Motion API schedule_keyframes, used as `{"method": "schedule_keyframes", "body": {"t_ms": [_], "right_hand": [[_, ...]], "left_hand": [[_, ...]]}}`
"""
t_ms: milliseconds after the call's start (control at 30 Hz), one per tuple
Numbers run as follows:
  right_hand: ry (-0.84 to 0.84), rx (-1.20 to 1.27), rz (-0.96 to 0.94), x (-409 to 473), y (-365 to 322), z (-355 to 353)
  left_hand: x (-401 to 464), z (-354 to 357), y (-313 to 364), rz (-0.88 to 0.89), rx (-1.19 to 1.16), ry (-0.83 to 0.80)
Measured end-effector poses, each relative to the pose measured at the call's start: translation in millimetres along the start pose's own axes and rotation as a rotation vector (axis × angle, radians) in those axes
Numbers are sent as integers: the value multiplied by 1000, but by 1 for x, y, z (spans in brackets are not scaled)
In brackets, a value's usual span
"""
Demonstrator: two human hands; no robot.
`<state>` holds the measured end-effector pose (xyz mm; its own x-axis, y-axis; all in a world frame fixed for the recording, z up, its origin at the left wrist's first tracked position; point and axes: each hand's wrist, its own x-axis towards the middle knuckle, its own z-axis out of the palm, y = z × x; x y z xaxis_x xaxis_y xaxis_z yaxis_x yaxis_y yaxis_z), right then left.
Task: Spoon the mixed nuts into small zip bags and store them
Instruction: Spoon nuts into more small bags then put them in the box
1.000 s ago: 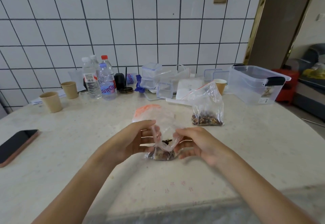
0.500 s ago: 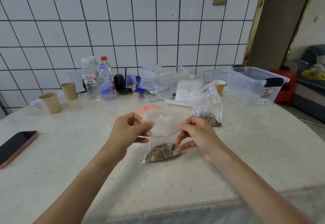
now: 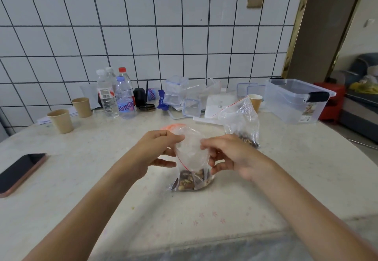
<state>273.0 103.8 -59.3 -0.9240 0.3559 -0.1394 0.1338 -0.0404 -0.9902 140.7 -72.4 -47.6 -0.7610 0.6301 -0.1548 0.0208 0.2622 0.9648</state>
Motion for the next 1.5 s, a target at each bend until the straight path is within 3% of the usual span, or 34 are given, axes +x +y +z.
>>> {"method": "schedule_keyframes", "body": {"t_ms": [167,333,400,500,600,667,767,833,933,1100,1200,1267,1367,1500], "right_hand": [[-31,135,27,1,-5,-3],[123,17,-130,0,-8,-2],[248,-121,-271,0,-10,-2],[378,-386,-440,1,-12,-1],[420,-463,-399,4,-14,1],[386,-413,-269,2,-18,0],[261,-268,-108,-7,-25,-1],[185,-177,-88,-11,-28,0],[175,-184,-151,-12,-34,4],[177,-212,-236,-12,-41,10],[298,-337,-331,-13,-42,3],[373,-499,-402,-13,-43,-1],[332,-646,-432,-15,-46,-5],[306,-743,-610,-24,-51,-9]], "left_hand": [[6,1,1,-46,-233,-77],[7,-2,5,58,-173,-23],[6,-5,9,161,-50,92],[5,-7,14,404,327,317],[1,-9,18,536,579,408],[-1,-10,21,481,596,367],[-2,-8,24,270,334,210],[-4,-5,27,224,237,150],[-5,0,34,324,255,183],[-4,4,40,525,514,303],[1,-10,42,561,669,373],[3,-16,45,568,767,360],[1,-21,47,632,931,337],[-15,-26,49,850,887,245]]}}
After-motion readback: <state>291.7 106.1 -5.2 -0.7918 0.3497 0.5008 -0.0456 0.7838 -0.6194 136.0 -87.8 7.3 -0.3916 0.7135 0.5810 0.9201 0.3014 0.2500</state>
